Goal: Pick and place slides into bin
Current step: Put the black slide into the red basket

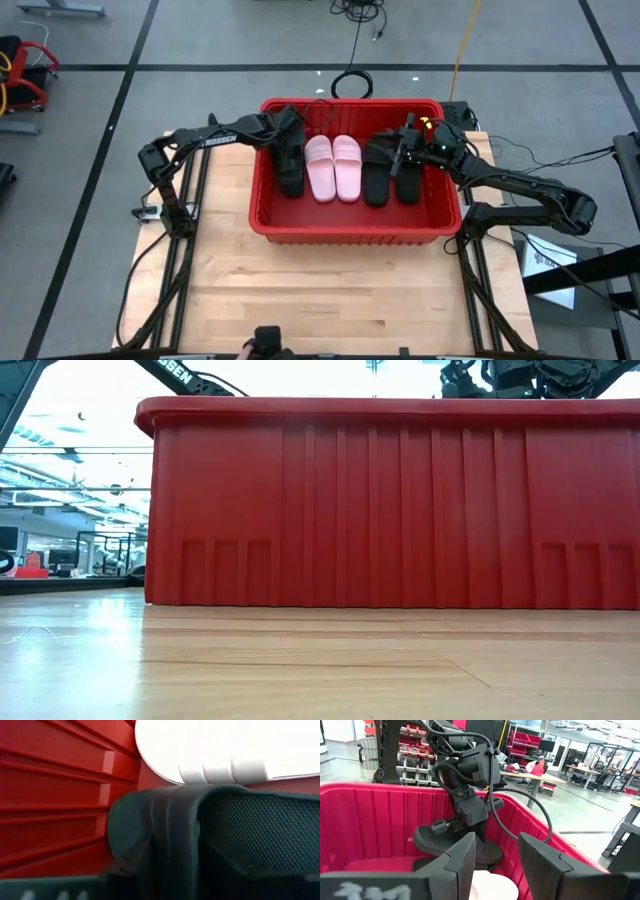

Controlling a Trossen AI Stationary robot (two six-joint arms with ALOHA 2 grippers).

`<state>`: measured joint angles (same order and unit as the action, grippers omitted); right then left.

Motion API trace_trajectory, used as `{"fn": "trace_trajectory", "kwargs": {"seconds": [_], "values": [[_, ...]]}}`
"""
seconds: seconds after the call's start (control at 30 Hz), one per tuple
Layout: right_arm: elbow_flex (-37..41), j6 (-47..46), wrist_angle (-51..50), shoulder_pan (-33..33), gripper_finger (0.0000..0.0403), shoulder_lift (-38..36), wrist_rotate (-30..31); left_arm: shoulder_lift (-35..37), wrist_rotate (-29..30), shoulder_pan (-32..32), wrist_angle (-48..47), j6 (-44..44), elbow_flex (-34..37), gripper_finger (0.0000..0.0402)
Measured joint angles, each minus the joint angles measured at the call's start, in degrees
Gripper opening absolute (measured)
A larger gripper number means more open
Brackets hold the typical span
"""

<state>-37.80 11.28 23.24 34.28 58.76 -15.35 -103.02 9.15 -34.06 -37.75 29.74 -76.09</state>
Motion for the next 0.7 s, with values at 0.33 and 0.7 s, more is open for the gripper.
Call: {"fn": "trace_trajectory", "kwargs": {"seconds": [0.33,0.7], "values": [[0.00,0.14,0.03,0.00,0.0141,0.07,0.00,-0.09,0.35,3.18,-4.72,-4.80,-3.15,0.0245],[0.00,0.14,0.00,0.00,0.0141,3.25,-0.01,-0.09,4.23,6.80,-6.67,-6.20,-4.18,0.0257]]}}
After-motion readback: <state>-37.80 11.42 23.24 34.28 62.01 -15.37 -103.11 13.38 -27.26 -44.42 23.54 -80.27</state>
